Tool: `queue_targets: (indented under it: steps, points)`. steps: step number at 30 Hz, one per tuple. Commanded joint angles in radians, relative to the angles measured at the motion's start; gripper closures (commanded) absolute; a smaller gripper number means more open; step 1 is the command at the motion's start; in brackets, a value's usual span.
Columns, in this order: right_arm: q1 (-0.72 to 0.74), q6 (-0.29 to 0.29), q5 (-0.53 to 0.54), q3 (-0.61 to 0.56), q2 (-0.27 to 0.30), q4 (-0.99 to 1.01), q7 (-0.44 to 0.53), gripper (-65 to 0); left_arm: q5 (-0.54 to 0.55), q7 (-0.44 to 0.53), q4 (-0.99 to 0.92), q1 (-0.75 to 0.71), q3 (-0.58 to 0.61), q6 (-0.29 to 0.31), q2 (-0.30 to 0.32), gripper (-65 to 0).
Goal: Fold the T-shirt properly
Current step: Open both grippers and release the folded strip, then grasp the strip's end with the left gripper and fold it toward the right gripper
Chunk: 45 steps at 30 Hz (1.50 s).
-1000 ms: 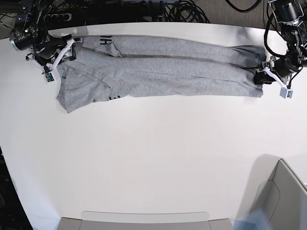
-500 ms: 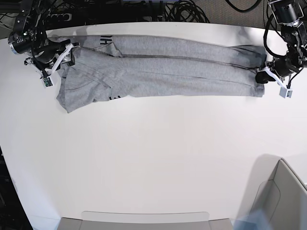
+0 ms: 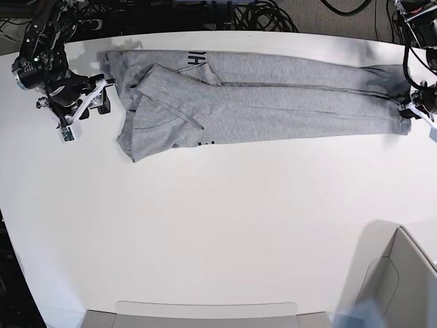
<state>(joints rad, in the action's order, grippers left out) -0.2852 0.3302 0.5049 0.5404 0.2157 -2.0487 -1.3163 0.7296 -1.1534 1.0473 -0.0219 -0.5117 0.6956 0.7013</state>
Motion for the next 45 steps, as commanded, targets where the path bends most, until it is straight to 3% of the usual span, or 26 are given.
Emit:
queue_targets:
  steps: [1, 5, 10, 14, 26, 32, 39, 45]
  points:
    - [0.001, 0.005, 0.007, 0.005, 0.004, -0.014, 0.01, -30.6, 0.009, -0.015, 0.063, 0.007, -0.009, 0.003, 0.031, 0.0]
    - [0.001, 0.005, 0.007, 0.005, 0.003, -0.014, 0.01, -30.6, 0.009, -0.112, 0.225, -0.022, -0.064, 0.003, 0.025, 0.0]
    - [0.002, 0.005, 0.005, 0.005, 0.003, -0.014, 0.011, -30.6, 0.011, -0.243, 0.46, -0.063, -0.184, 0.003, -0.076, 0.0]
    - [0.016, 0.005, 0.004, 0.004, 0.001, -0.014, 0.011, -30.6, 0.011, -0.243, 0.646, -0.068, -0.183, 0.003, -0.165, 0.0]
    - [0.02, 0.005, 0.004, -0.001, 0.001, -0.014, 0.011, -30.6, 0.008, -0.243, 0.859, -0.068, 0.064, 0.003, -0.345, 0.0]
    - [0.02, 0.005, 0.004, -0.003, 0.001, -0.014, 0.011, -30.6, 0.005, -0.243, 0.916, -0.089, 0.23, 0.003, -0.395, 0.0]
    - [0.02, 0.005, 0.004, -0.003, 0.001, -0.014, 0.011, -30.6, 0.005, -0.243, 0.916, -0.128, 0.301, 0.003, -0.406, 0.0]
    - [0.02, 0.005, 0.004, -0.003, 0.0, -0.013, 0.011, -30.6, -0.025, -0.243, 0.916, -0.129, 0.345, 0.003, -0.452, 0.0]
